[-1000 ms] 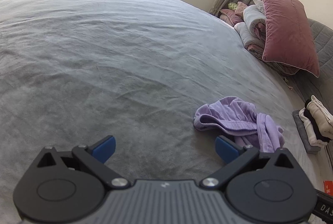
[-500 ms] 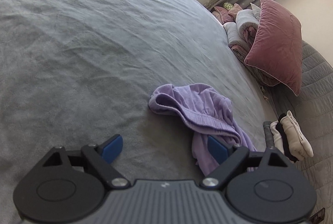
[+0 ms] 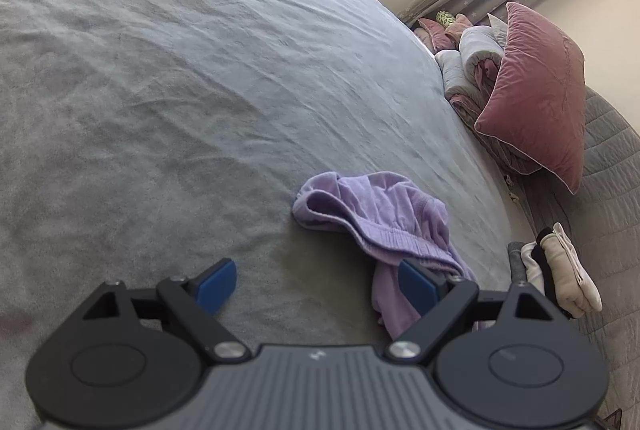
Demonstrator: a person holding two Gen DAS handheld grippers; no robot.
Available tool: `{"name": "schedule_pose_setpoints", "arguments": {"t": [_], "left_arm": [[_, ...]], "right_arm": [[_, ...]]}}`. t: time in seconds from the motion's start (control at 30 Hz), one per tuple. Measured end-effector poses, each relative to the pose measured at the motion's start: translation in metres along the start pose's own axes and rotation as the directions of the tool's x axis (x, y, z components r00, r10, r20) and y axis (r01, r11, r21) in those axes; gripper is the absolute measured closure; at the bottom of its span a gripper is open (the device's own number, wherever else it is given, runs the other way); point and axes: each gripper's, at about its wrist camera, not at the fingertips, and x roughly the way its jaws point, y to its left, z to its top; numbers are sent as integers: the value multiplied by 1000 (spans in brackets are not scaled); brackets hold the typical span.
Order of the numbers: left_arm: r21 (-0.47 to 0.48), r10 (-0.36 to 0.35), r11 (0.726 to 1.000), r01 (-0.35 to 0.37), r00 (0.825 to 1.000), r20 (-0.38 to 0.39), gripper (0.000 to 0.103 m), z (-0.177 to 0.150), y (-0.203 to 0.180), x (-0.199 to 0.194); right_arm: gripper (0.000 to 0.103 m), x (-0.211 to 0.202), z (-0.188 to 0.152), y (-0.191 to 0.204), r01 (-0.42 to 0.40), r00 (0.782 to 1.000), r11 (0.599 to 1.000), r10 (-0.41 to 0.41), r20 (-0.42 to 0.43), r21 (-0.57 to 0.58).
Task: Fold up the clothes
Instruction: 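Grasp the garment waistband with the left tool while the right tool holds its edge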
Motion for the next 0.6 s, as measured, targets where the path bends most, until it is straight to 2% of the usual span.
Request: {"name": "schedule_pose_setpoints", "arguments": {"t": [0.17, 0.3, 0.37, 0.4, 0.6], "left_arm": [[-6, -43, 999, 43, 999, -24, 25, 4, 4, -5], [-20, -61, 998, 61, 998, -35, 25, 5, 6, -6], [-25, -63, 998, 62, 997, -39, 25, 6, 6, -6], [-27, -64, 998, 63, 997, -40, 25, 6, 7, -6], [-38, -75, 997, 73, 996, -52, 25, 6, 7, -5]], "right_arm": [[52, 39, 21, 22, -24, 1000, 997, 24, -8, -79], [61, 71, 32, 35, -17, 1000, 989, 13, -27, -147], [70, 85, 37, 39, -1, 999, 985, -5, -37, -170], [72, 91, 39, 40, 7, 999, 984, -14, -41, -180], [73, 115, 46, 49, 21, 996, 969, -42, -81, -245]]}}
